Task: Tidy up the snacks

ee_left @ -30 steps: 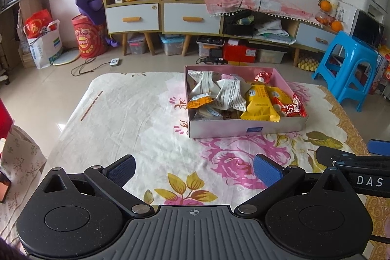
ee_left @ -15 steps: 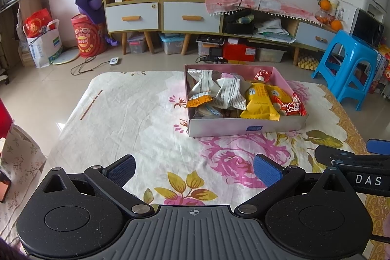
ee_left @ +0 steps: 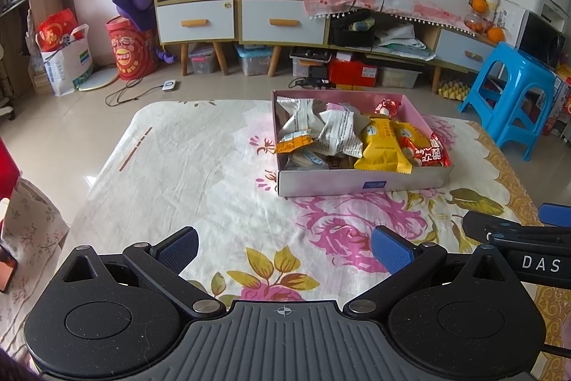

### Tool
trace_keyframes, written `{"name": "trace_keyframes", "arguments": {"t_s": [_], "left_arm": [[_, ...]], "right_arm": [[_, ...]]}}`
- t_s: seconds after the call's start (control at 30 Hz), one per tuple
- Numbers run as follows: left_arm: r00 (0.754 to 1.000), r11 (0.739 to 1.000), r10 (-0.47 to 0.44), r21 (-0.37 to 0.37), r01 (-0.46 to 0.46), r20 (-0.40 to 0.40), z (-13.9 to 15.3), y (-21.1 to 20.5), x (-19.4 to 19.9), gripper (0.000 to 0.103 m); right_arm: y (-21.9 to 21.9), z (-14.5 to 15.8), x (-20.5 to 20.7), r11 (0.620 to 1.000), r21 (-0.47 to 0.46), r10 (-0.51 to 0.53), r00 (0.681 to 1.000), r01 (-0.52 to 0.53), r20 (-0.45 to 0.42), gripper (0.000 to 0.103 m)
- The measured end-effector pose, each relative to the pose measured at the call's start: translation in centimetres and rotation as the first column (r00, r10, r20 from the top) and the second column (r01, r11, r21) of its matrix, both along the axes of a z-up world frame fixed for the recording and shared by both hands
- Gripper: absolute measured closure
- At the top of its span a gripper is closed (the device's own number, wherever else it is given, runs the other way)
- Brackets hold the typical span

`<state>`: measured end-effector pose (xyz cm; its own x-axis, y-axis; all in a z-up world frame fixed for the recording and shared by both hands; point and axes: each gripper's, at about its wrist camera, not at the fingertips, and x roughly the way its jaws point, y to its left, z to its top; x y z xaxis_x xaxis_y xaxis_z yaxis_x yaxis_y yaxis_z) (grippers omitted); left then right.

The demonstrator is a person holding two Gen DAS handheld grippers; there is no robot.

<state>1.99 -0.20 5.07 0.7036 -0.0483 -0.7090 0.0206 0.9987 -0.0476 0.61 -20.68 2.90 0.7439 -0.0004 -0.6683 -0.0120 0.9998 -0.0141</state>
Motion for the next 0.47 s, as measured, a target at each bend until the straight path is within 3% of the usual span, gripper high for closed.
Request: {"name": "trace_keyframes", "arguments": {"t_s": [0.47], "left_arm": [[1.000,1.000,-0.013,0.007,0.013,-0.001,0.17,-0.18,-0.08,0.000]], "right_arm": [[0.20,-0.11,-0.10,1.000,0.002,0.003,1.000,-0.003,-0.003,0.008]]}}
